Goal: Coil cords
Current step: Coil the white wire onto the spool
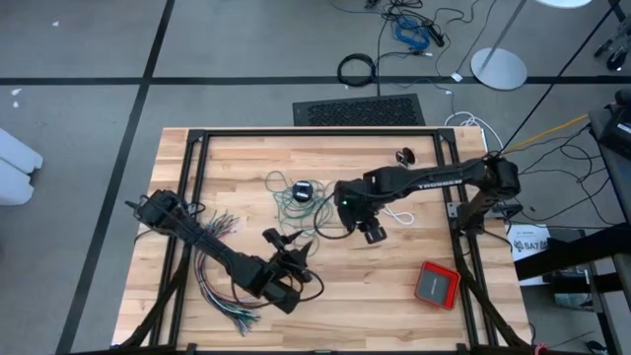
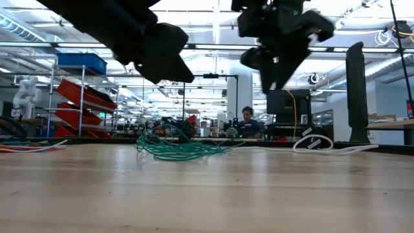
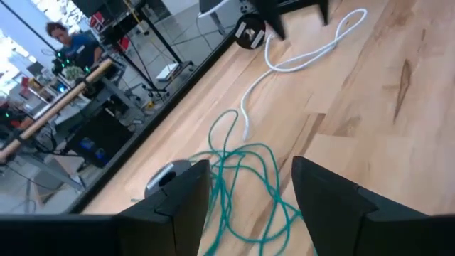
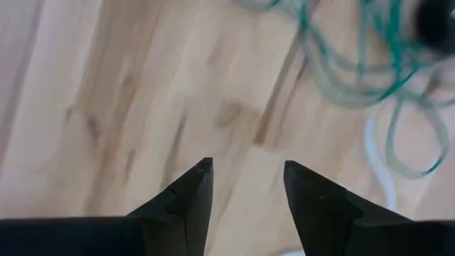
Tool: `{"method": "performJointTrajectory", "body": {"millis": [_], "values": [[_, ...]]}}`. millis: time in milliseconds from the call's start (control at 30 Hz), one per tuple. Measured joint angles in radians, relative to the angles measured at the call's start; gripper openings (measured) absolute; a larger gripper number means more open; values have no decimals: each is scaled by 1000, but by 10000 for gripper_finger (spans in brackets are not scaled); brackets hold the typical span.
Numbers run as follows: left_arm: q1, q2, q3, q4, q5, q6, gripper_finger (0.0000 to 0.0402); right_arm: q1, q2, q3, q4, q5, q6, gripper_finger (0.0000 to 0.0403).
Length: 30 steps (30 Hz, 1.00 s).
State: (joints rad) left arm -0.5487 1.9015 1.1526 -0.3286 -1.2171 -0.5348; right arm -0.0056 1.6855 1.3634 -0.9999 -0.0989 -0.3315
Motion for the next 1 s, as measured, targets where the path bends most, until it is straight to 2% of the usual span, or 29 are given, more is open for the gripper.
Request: {"method": "performJointTrajectory", "body": {"millis": [133, 233, 333, 467, 600, 700, 767, 1000], "values": [[37, 0, 0, 71, 23, 129, 208, 38, -17, -45, -24, 0, 58, 159], [82, 0, 0, 142, 89, 240, 208, 64, -38, -115, -19, 1, 108, 159], [136, 0, 0, 260, 196, 378, 208, 94, -73, -215, 1, 43, 183, 159], [212, 0, 0, 458, 389, 573, 208, 141, -157, -363, 26, 78, 315, 159], [294, 0, 0, 601, 529, 732, 208, 207, -277, -498, 80, 89, 481, 159], [363, 0, 0, 676, 634, 802, 208, 271, -379, -584, 116, 146, 596, 159], [414, 0, 0, 708, 717, 808, 208, 312, -446, -627, 137, 216, 662, 159], [545, 0, 0, 767, 900, 739, 208, 368, -643, -708, 72, 632, 921, 159]]}}
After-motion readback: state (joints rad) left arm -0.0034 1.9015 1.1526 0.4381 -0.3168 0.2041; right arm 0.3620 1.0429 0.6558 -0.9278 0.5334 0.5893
